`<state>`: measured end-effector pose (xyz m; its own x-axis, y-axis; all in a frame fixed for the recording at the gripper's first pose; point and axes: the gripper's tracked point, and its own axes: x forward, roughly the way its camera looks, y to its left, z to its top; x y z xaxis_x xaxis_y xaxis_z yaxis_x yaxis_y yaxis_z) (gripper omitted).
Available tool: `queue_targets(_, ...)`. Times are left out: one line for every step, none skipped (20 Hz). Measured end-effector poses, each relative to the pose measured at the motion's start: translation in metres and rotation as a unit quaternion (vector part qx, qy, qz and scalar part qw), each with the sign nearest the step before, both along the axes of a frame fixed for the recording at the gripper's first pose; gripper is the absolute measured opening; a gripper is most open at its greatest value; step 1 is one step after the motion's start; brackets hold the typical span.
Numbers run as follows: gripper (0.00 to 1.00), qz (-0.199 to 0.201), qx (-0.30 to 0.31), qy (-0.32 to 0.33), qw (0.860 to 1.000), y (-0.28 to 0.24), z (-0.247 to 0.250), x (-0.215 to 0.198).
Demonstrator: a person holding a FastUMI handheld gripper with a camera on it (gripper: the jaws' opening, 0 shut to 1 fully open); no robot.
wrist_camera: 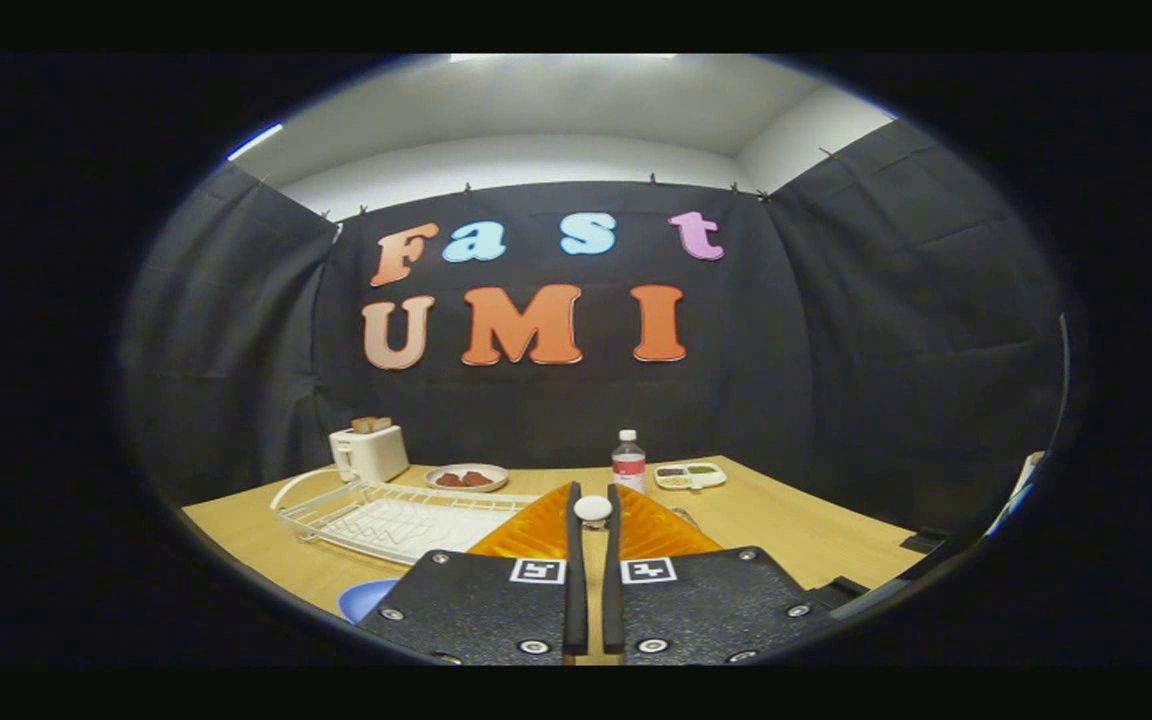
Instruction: Take the plate from the dish rack, then take the spoon from the basket and place it into the plate.
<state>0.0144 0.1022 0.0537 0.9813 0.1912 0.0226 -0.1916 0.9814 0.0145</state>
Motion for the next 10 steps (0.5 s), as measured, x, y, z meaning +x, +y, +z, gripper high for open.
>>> queue_targets(0.06,0.01,0.0,0.0,1.0,0.007,-0.001,-0.01)
queue_targets(0.06,0.02,0.002,0.002,1.0,0.015,-0.003,-0.019)
queue_targets(0.06,0.031,0.006,0.004,0.999,0.023,-0.004,-0.029)
queue_targets(0.06,0.043,0.011,0.008,0.999,0.031,-0.008,-0.038)
queue_targets(0.06,0.055,0.014,0.012,0.998,0.04,-0.011,-0.046)
queue_targets(0.06,0.067,0.016,0.015,0.997,0.047,-0.016,-0.055)
queue_targets(0.06,0.077,0.015,0.018,0.997,0.055,-0.021,-0.062)
queue_targets(0.06,0.088,0.013,0.018,0.996,0.062,-0.025,-0.068)
queue_targets(0.06,0.099,0.011,0.022,0.995,0.07,-0.033,-0.073)
queue_targets(0.06,0.109,0.008,0.028,0.994,0.077,-0.041,-0.077)
